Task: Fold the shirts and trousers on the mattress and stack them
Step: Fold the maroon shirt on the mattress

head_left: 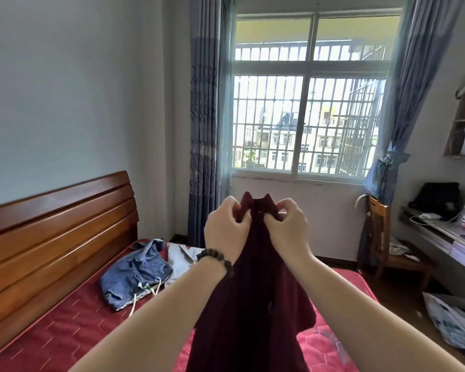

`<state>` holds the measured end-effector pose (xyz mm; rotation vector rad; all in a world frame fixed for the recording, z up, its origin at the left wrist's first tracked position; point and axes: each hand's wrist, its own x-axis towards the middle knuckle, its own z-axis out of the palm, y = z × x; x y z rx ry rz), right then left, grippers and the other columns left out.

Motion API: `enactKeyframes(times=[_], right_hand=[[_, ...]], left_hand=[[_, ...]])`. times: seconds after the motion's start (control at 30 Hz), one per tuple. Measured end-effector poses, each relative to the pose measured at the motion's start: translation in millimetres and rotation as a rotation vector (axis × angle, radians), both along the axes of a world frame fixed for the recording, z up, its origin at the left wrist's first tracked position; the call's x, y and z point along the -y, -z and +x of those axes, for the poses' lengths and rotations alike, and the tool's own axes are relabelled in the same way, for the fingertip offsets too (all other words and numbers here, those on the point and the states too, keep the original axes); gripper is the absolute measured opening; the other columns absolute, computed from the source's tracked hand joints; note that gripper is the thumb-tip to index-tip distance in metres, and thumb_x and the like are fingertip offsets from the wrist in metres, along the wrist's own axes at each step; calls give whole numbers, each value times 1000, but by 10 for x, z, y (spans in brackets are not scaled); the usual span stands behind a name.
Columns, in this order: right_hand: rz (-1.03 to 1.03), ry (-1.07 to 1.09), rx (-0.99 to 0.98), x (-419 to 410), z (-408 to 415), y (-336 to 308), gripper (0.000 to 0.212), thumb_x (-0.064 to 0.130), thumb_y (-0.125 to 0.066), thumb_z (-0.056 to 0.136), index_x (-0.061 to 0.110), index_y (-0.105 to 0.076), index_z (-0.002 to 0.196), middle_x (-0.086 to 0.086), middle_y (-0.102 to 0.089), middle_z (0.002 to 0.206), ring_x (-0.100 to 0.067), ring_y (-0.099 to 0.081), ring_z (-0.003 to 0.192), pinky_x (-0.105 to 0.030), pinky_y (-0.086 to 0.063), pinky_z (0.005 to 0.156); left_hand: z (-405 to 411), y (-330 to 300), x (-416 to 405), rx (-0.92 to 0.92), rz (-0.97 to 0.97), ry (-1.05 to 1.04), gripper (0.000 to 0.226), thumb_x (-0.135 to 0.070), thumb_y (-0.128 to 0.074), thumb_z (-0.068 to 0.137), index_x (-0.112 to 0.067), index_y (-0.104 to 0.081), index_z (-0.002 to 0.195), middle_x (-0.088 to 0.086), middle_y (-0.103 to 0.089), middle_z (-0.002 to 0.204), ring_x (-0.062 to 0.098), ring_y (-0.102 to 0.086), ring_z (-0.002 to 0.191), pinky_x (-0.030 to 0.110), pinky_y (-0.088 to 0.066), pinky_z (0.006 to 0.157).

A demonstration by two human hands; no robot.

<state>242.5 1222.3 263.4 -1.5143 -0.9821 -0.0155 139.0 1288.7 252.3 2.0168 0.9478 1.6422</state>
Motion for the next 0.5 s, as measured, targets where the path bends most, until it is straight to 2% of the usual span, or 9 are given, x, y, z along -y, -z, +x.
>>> enactKeyframes(times=[0.1, 0.2, 0.27, 0.33, 0.37, 0.43, 0.5], right_hand=[[-77, -202, -98, 23, -41, -35, 9, 10, -60, 80, 19, -58, 82, -2, -67, 69, -15, -59, 58, -23, -44, 54], [-94, -382, -292, 50, -49, -99, 7, 7, -52, 85, 10, -57, 85, -5, -55, 65, -18, -51, 56, -30, -40, 54], [-81, -501, -431, 81, -53, -168, 13, 2, -42, 88, 5, -54, 85, -9, -49, 65, -19, -48, 51, -29, -39, 50], [-72, -608, -533, 139, -37, -247, 22, -1, -36, 90, 1, -56, 84, -13, -58, 64, -22, -57, 52, -30, -51, 51], [-85, -649, -545, 172, -17, -278, 26, -1, -35, 92, -1, -59, 84, -15, -65, 67, -24, -63, 56, -33, -57, 57], [-152, -676, -472, 226, 26, -343, 30, 2, -36, 95, -5, -65, 88, -22, -72, 81, -29, -70, 68, -38, -59, 70], [-187, -566, -249, 250, 90, -398, 26, 2, -44, 95, -6, -68, 93, -20, -73, 85, -22, -71, 71, -32, -59, 71]], left_hand=[[9, -48, 3, 23, -46, 154, 26, -24, -72, 79, -18, -51, 65, -9, -55, 57, 4, -48, 52, 21, -41, 53], [-42, -106, -32, 94, -238, 441, 22, -22, -71, 83, -9, -58, 70, -2, -61, 61, 7, -52, 56, 26, -45, 58], [-90, -108, -21, 91, -323, 609, 24, -25, -71, 85, -7, -57, 77, 2, -64, 65, 10, -55, 58, 26, -46, 58], [-128, -91, -31, 0, -301, 615, 29, -25, -77, 79, -6, -56, 85, 12, -68, 79, 12, -58, 67, 30, -52, 66], [-142, -83, -37, -48, -287, 600, 32, -23, -80, 76, -6, -56, 89, 17, -69, 87, 14, -60, 73, 34, -54, 73], [-166, -88, -58, -84, -293, 591, 30, -15, -80, 75, -6, -58, 93, 19, -68, 94, 17, -62, 80, 43, -55, 83], [-197, -115, -84, -84, -292, 597, 18, -8, -76, 78, -8, -62, 91, 14, -69, 93, 17, -63, 81, 48, -54, 87]])
